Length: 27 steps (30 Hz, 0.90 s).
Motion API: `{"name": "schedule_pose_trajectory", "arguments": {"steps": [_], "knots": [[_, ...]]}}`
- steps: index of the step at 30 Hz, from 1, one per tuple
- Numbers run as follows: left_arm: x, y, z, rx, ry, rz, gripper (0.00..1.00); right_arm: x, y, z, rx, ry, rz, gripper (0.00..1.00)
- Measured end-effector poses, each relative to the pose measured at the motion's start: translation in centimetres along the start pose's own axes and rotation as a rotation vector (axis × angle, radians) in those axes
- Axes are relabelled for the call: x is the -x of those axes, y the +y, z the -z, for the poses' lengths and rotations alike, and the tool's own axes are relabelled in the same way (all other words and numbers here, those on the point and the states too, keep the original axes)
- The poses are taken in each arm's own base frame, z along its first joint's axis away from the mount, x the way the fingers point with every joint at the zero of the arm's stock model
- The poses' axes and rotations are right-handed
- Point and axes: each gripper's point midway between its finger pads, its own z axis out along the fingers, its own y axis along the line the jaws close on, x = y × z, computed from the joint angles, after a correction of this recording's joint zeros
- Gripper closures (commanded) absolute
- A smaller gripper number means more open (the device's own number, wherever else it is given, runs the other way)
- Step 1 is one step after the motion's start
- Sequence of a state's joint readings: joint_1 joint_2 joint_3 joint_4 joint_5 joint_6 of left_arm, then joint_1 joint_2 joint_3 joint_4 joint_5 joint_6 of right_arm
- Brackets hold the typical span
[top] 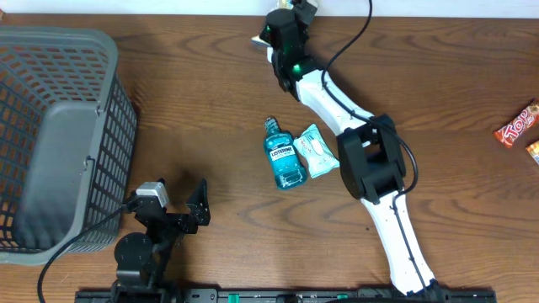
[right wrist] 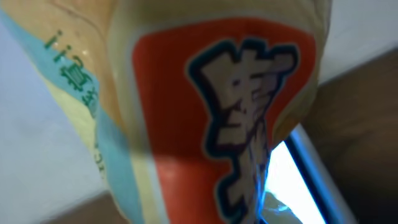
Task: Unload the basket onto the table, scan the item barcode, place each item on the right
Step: 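Lift the yellow chip bag and hold it against the white scanner, then carry the chip bag to the table's right edge and release it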
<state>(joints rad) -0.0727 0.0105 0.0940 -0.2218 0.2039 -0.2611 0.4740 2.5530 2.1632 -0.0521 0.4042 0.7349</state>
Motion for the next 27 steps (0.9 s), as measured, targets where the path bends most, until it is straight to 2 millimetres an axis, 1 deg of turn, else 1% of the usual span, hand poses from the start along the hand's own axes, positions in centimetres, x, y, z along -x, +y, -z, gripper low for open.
{"name": "schedule_pose_trajectory", "arguments": {"steps": [2, 4, 5, 6, 8, 10, 12, 13, 14, 15, 17, 18, 21, 22, 24, 27], "knots": [[0.0, 0.0, 0.0, 0.000, 0.000, 0.000, 0.02, 0.6, -0.9, 1.2, -0.059, 0.042, 0.046, 0.99], [0.0, 0.0, 0.0, 0.000, 0.000, 0.000, 0.02, 2.5, -2.0, 3.0, -0.126, 0.066, 0.079, 0.99], [0.0, 0.0, 0.0, 0.000, 0.000, 0.000, 0.02, 4.2, -2.7, 4.2, -0.167, 0.067, 0.094, 0.99], [0.0, 0.0, 0.0, 0.000, 0.000, 0.000, 0.02, 5.1, -3.3, 5.0, -0.191, 0.069, 0.098, 0.99], [0.0, 0.0, 0.0, 0.000, -0.001, 0.000, 0.02, 9.0, -5.1, 7.2, -0.265, 0.046, 0.103, 0.99], [0.0, 0.0, 0.0, 0.000, 0.000, 0.000, 0.02, 12.8, -7.9, 9.6, -0.354, 0.024, 0.102, 0.99], [0.0, 0.0, 0.0, 0.000, 0.000, 0.000, 0.02, 16.2, -11.1, 11.4, -0.443, -0.004, 0.092, 0.99], [0.0, 0.0, 0.0, 0.000, 0.000, 0.000, 0.02, 17.6, -12.7, 11.9, -0.486, -0.020, 0.085, 0.99], [0.0, 0.0, 0.0, 0.000, -0.001, 0.000, 0.02, 18.8, -14.8, 12.4, -0.538, -0.024, 0.080, 0.99], [0.0, 0.0, 0.0, 0.000, 0.000, 0.000, 0.02, 19.5, -16.8, 12.7, -0.585, -0.023, 0.075, 0.99], [0.0, 0.0, 0.0, 0.000, 0.000, 0.000, 0.02, 20.7, -21.1, 13.0, -0.677, -0.013, 0.059, 0.99], [0.0, 0.0, 0.0, 0.000, 0.000, 0.000, 0.02, 21.2, -23.6, 13.0, -0.726, -0.007, 0.047, 0.99], [0.0, 0.0, 0.0, 0.000, 0.000, 0.000, 0.02, 21.8, -30.8, 13.1, -0.861, 0.021, 0.014, 0.99], [0.0, 0.0, 0.0, 0.000, 0.000, 0.000, 0.02, 21.7, -32.7, 13.0, -0.895, 0.034, 0.008, 0.99], [0.0, 0.0, 0.0, 0.000, 0.000, 0.000, 0.02, 21.1, -37.8, 12.9, -0.982, 0.076, 0.002, 0.99], [0.0, 0.0, 0.0, 0.000, 0.000, 0.000, 0.02, 19.7, -43.2, 12.8, -1.067, 0.145, 0.010, 0.99]]}}
